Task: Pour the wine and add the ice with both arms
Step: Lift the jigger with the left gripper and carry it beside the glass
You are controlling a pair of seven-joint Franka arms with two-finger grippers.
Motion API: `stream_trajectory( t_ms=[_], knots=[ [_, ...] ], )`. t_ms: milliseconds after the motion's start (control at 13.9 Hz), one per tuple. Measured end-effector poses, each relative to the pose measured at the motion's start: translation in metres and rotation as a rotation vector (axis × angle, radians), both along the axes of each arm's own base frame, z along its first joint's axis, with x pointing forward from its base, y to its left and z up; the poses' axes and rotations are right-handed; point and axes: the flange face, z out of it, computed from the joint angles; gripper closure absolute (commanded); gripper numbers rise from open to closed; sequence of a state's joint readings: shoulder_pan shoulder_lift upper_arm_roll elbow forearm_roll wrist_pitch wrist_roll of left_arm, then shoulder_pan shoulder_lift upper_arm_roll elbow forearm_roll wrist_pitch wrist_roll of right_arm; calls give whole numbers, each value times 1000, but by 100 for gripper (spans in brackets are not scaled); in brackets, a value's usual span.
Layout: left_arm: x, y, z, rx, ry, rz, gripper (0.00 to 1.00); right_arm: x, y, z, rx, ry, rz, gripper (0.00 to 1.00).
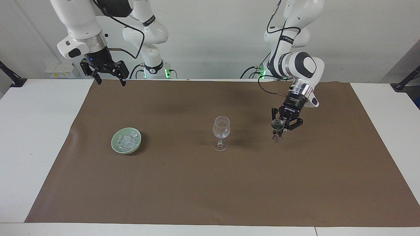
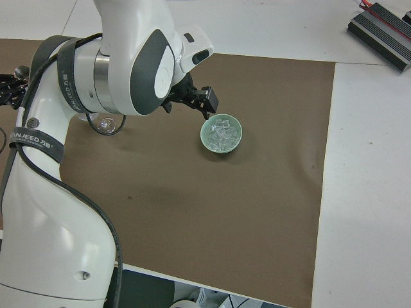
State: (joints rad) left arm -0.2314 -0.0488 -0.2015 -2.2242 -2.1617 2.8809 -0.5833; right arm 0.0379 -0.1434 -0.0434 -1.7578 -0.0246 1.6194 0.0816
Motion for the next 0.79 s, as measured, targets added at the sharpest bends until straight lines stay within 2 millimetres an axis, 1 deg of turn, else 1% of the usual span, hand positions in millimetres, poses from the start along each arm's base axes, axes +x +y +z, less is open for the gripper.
stream_trajectory(
  t_ms=[143,430,645,789],
  knots=[
    [-7,-24,10,29,-6,-17,100,0,0,0,0,0,0,0],
    [-18,-57,23,103,-10,-26,100,0,0,0,0,0,0,0],
    [-16,-82,33,173,-35,-47,100,0,0,0,0,0,0,0],
    [-12,-90,37,216,-56,-60,100,0,0,0,0,0,0,0]
  ],
)
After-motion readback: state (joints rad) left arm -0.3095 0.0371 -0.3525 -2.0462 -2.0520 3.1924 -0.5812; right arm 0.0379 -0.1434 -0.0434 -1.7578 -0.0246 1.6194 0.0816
